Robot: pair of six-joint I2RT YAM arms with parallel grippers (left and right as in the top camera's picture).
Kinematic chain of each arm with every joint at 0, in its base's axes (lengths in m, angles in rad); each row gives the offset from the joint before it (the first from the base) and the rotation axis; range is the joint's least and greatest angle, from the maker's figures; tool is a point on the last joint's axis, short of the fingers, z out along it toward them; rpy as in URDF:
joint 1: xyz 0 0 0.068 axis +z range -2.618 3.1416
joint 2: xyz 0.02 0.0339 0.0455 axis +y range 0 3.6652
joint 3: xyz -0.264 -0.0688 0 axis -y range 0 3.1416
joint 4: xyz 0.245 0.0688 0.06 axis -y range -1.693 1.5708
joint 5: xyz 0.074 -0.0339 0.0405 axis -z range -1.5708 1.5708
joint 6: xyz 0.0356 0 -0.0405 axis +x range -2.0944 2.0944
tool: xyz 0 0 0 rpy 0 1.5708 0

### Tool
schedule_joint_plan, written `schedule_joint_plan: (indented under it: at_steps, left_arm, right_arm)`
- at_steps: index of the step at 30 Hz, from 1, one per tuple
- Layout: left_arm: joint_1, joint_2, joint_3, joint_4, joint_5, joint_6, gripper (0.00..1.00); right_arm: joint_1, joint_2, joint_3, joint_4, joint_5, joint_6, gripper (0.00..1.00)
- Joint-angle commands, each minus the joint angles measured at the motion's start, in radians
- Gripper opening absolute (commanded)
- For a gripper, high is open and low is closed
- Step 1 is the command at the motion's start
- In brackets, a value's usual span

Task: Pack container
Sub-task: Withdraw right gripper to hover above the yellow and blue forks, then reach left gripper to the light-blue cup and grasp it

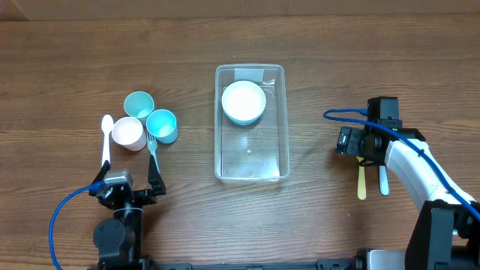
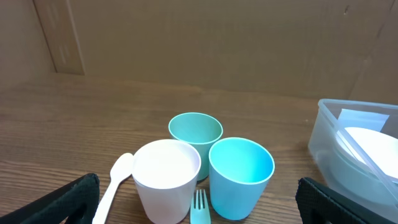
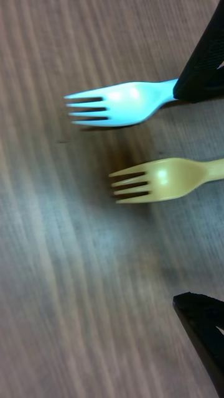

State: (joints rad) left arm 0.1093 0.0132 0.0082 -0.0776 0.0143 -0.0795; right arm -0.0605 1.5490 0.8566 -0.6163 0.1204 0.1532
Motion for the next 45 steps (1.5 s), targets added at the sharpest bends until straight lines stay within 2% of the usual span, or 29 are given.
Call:
schedule_joint_plan:
  at_steps: [1,6,16,17,18,20,21,22,24,27,29,31,32,33,34,36,38,40,41,43,45]
  left_arm:
    - [0.002,-0.007,-0.003,0.000,-0.003,-0.018,1.00]
    - [0.002,-0.007,-0.003,0.000,-0.003,-0.018,1.00]
    - [0.002,-0.007,-0.003,0.000,-0.003,-0.018,1.00]
    - [0.002,-0.007,-0.003,0.037,-0.003,-0.018,1.00]
    - [0.002,-0.007,-0.003,0.074,0.016,-0.027,1.00]
    - [0.002,-0.007,0.006,0.152,0.182,-0.033,1.00]
    - [0.002,-0.007,0.035,0.149,0.215,-0.034,1.00]
    - [0.002,0.003,0.167,-0.002,0.148,-0.026,1.00]
    - [0.002,0.079,0.338,-0.142,0.081,0.055,1.00]
    - [0.002,0.333,0.637,-0.322,0.086,0.053,1.00]
    - [0.001,0.591,0.895,-0.531,0.172,0.054,1.00]
    - [0.000,0.779,1.067,-0.706,0.224,0.054,1.00]
    - [-0.006,0.927,1.193,-0.834,0.295,0.054,1.00]
    - [-0.012,1.007,1.256,-0.895,0.363,0.054,1.00]
    - [-0.012,1.099,1.313,-0.930,0.435,0.054,1.00]
    - [-0.012,1.229,1.342,-0.906,0.530,-0.010,1.00]
    - [-0.011,1.319,1.342,-0.901,0.568,-0.005,1.00]
    - [-0.034,1.392,1.342,-0.935,0.681,0.152,1.00]
    - [-0.069,1.408,1.342,-0.943,0.607,0.179,1.00]
    - [-0.154,1.424,1.341,-0.946,0.392,0.170,1.00]
    - [-0.245,1.432,1.341,-0.939,0.239,0.156,0.96]
  right_arm:
    - [-0.003,0.005,-0.003,0.055,0.010,-0.002,1.00]
    - [-0.003,0.005,-0.003,0.172,0.010,-0.002,1.00]
    - [-0.003,0.005,-0.003,0.170,0.010,-0.002,1.00]
    - [-0.003,0.005,-0.003,0.170,0.010,-0.002,1.00]
    - [-0.003,0.005,-0.003,0.170,0.010,-0.001,1.00]
    - [-0.003,0.005,-0.003,0.170,0.010,-0.002,1.00]
    - [-0.003,0.005,-0.003,0.170,0.010,-0.001,1.00]
    - [-0.003,0.005,-0.003,0.170,0.010,-0.001,1.00]
    - [-0.003,0.005,-0.003,0.170,0.010,-0.002,1.00]
    - [-0.003,0.005,-0.003,0.171,0.010,-0.001,1.00]
    - [-0.003,0.005,-0.003,0.170,0.010,-0.002,1.00]
    - [-0.003,0.005,-0.003,0.170,0.010,-0.002,1.00]
    - [-0.003,0.005,-0.003,0.170,0.010,-0.002,1.00]
    - [-0.003,0.005,-0.003,0.170,0.010,-0.002,1.00]
    - [-0.003,0.005,-0.003,0.170,0.010,-0.002,1.00]
    - [-0.003,0.005,-0.003,0.170,0.010,-0.002,1.00]
    - [-0.003,0.005,-0.003,0.170,0.010,-0.002,1.00]
    - [-0.003,0.005,-0.003,0.170,0.010,-0.001,1.00]
    - [-0.003,0.005,-0.003,0.170,0.010,-0.002,1.00]
    - [-0.003,0.005,-0.003,0.170,0.010,-0.002,1.00]
    - [-0.003,0.005,-0.003,0.170,0.010,-0.001,1.00]
